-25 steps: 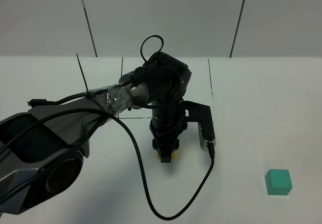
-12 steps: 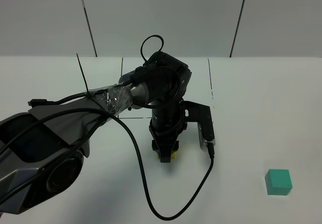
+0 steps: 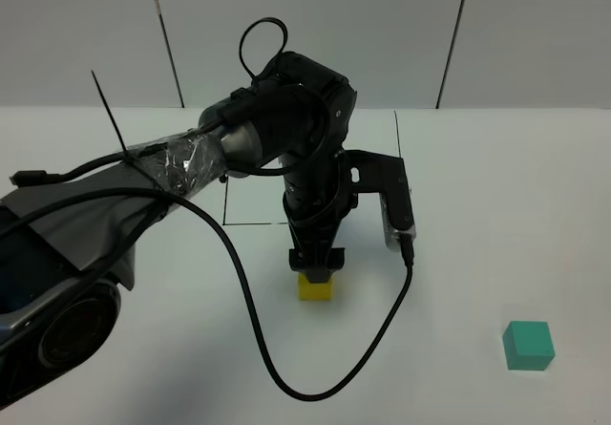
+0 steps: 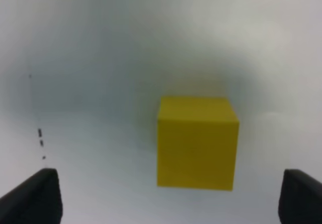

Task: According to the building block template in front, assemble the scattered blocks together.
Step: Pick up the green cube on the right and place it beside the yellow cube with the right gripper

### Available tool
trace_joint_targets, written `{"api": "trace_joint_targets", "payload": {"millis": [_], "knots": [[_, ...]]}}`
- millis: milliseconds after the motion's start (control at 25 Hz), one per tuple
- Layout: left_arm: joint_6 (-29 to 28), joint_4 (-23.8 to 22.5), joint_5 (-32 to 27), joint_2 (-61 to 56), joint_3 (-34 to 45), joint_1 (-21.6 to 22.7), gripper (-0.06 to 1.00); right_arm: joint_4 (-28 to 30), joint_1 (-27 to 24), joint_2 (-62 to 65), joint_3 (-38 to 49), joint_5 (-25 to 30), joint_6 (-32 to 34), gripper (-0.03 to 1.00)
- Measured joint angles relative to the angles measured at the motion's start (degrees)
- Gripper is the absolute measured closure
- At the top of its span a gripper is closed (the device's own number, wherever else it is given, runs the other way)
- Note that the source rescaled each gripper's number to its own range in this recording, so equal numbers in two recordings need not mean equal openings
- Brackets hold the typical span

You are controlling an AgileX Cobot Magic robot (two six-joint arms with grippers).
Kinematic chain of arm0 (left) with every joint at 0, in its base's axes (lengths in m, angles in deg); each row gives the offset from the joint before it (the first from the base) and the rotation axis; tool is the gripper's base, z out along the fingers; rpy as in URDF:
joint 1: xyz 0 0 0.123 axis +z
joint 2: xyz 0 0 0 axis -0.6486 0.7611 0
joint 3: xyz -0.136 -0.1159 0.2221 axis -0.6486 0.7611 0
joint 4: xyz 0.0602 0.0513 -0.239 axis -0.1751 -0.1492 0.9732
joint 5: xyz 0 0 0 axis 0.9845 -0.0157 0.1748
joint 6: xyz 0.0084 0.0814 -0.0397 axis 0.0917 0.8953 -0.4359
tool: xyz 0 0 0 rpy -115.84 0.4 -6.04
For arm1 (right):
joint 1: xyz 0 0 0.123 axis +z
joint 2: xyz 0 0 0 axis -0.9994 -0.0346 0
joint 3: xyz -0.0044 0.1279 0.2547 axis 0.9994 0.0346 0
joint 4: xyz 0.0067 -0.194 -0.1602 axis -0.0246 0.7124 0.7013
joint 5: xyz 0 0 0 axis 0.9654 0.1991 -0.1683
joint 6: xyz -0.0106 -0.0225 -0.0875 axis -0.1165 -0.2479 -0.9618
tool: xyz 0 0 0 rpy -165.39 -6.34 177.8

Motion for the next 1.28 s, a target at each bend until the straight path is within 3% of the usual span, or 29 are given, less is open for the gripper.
{"api": "trace_joint_targets", "payload": {"millis": [200, 320, 520, 680, 920, 1040, 1160, 1280], "knots": [[-8.3, -2.4, 0.0, -2.7, 0.0, 0.4, -0.04, 0.0, 0.0, 0.0, 0.0, 0.0, 0.0, -0.03], [-14.0, -4.1, 0.0, -3.2, 0.0, 2.9, -0.04, 0.0, 0.0, 0.0, 0.0, 0.0, 0.0, -0.03], [-23.1, -4.3, 0.0, -3.7, 0.0, 12.8, -0.03, 0.0, 0.0, 0.0, 0.0, 0.0, 0.0, -0.03], [-32.7, -2.7, 0.0, -5.8, 1.2, 23.9, -0.01, 0.0, 0.0, 0.0, 0.0, 0.0, 0.0, -0.03], [-33.6, 6.5, 0.0, -15.5, 15.8, 40.6, 0.02, 0.0, 0.0, 0.0, 0.0, 0.0, 0.0, -0.03], [-33.4, 9.4, 1.1, -23.0, 25.2, 46.7, 0.03, 0.0, 0.0, 0.0, 0.0, 0.0, 0.0, -0.03], [-33.3, 9.9, 4.1, -31.7, 34.8, 50.3, 0.04, 0.0, 0.0, 0.0, 0.0, 0.0, 0.0, -0.03], [-33.4, 10.8, 7.2, -42.1, 44.3, 50.7, 0.05, 0.0, 0.0, 0.0, 0.0, 0.0, 0.0, -0.03]]}}
